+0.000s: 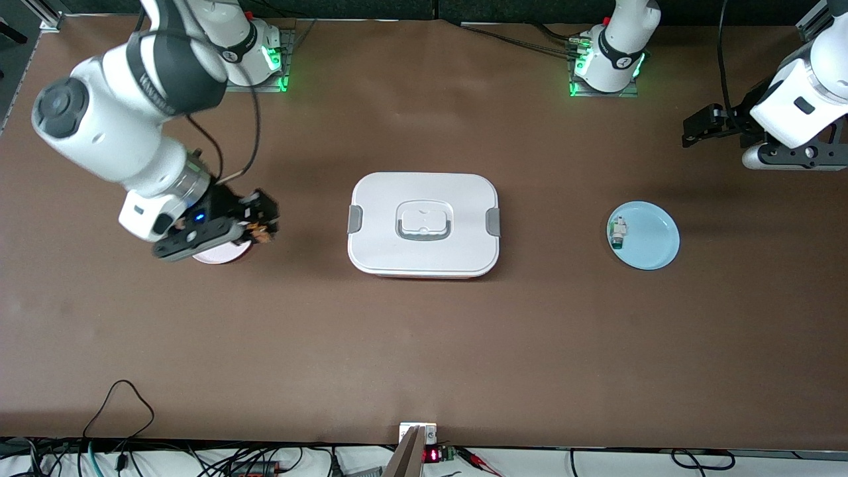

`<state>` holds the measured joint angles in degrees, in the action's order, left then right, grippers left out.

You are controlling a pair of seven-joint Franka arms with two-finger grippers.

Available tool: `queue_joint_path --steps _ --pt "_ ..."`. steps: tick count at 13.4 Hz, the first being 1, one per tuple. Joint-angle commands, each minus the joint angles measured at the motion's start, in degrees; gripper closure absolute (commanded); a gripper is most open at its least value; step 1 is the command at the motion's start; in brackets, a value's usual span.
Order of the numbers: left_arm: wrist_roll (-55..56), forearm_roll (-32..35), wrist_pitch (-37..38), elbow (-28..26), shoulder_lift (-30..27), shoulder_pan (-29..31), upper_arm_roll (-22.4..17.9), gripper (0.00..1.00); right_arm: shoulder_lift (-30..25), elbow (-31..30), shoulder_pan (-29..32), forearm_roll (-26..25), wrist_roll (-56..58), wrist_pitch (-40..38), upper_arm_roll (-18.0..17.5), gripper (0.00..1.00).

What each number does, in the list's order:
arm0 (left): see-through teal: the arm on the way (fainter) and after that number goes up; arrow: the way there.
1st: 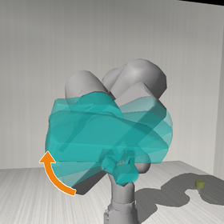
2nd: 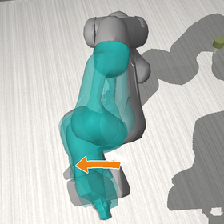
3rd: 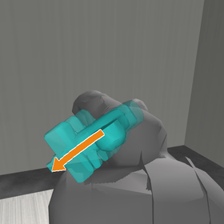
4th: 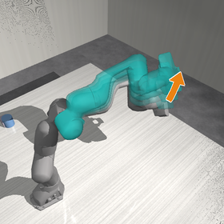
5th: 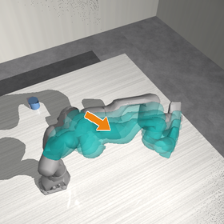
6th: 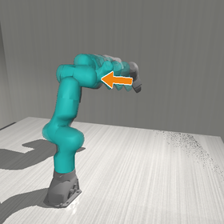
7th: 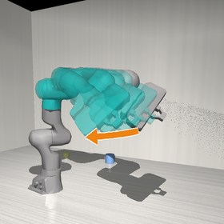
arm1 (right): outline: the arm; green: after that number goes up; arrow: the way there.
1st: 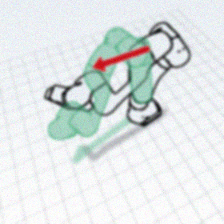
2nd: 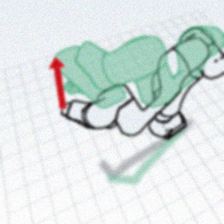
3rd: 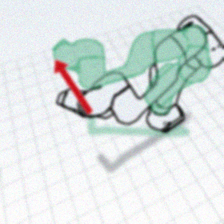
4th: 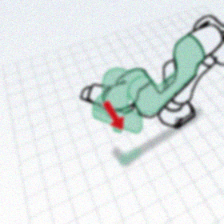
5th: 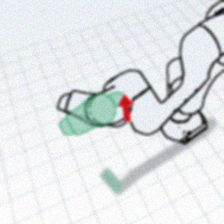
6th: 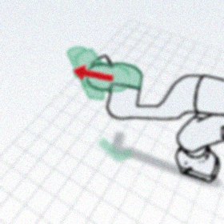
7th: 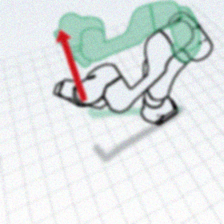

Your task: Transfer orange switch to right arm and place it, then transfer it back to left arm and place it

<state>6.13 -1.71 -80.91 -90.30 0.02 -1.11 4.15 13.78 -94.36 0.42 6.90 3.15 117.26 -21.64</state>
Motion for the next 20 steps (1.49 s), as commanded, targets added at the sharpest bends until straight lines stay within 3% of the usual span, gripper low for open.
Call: queue_joint_path --steps 1,5,9,12,16,20 --pt "-0.76 0.48 1.28 1.71 0.6 -0.48 -0.2 0.0 -0.07 2.42 0.55 2.93 11.3 -0.8 -3.23 0.66" --pt "-0.15 0.48 1.28 1.71 0.51 -0.74 -0.11 0.0 0.02 4.09 0.46 17.42 29.15 0.6 -3.23 0.66" --pt "0.47 -5.29 2.76 1.71 0.51 -0.65 0.33 0.0 0.28 4.27 0.28 18.41 37.19 6.57 -7.18 0.68" --pt "0.47 -17.32 5.5 1.45 0.95 -0.56 0.24 0.0 1.51 4.27 0.37 19.11 40.25 8.25 -8.86 0.68" --pt "0.55 -34.9 5.41 1.27 5.42 -0.39 0.24 0.0 2.39 4.18 0.55 38.41 56.57 9.04 -8.59 0.69" --pt "-0.06 -51.24 1.92 0.57 11.3 -0.39 0.24 0.0 3.88 4.0 0.29 48.72 67.85 9.04 -8.59 0.7"
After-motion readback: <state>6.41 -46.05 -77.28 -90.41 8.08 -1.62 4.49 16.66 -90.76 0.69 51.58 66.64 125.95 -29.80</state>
